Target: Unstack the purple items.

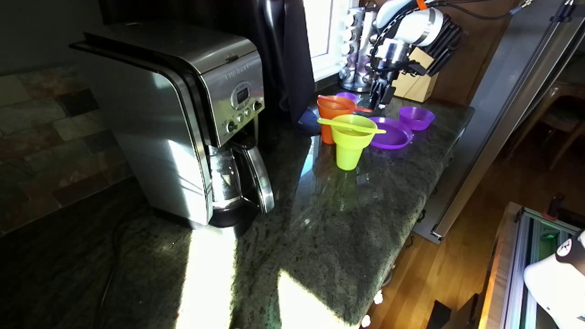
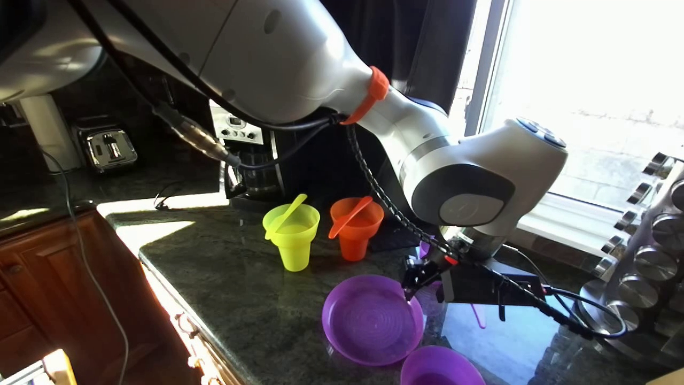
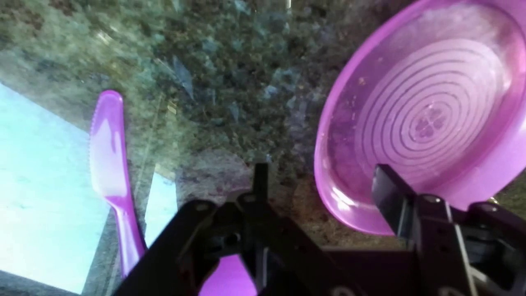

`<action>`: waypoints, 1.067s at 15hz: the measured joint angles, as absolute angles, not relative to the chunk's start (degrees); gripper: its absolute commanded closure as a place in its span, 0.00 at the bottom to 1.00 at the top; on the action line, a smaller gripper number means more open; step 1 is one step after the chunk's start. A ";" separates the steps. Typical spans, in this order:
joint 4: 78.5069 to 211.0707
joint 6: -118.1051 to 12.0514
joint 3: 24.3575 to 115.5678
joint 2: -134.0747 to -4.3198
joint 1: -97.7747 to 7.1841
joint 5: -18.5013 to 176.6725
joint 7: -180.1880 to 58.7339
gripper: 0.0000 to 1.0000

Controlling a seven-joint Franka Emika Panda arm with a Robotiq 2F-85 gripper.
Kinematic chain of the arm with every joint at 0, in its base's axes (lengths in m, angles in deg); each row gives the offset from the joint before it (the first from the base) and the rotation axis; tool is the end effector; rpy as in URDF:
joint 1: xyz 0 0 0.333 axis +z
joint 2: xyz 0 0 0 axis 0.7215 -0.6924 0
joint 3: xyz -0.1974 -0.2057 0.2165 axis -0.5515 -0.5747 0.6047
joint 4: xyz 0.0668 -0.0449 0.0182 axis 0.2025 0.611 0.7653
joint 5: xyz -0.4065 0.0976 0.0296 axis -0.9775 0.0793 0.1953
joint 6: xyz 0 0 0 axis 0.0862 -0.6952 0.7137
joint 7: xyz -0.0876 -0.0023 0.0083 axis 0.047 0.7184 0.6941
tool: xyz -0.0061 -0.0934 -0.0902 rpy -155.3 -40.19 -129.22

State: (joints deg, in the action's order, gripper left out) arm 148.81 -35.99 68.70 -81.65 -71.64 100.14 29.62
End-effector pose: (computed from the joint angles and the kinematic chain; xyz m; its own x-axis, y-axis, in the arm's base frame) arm 0.6165 -0.3314 0.2986 0.6917 0.6938 0.2006 0.7218 -0.6729 -0.1618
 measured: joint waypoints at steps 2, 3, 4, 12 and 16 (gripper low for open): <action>148.81 -35.99 68.31 -81.38 -71.64 99.18 29.62 0.00; 148.81 -35.99 67.99 -81.17 -71.65 98.49 29.62 0.00; 148.81 -35.99 67.55 -80.90 -71.64 97.65 29.55 0.00; 149.93 -40.40 64.48 -78.84 -72.26 92.73 30.83 0.00; 152.30 -45.67 64.49 -78.98 -72.92 92.74 33.15 0.00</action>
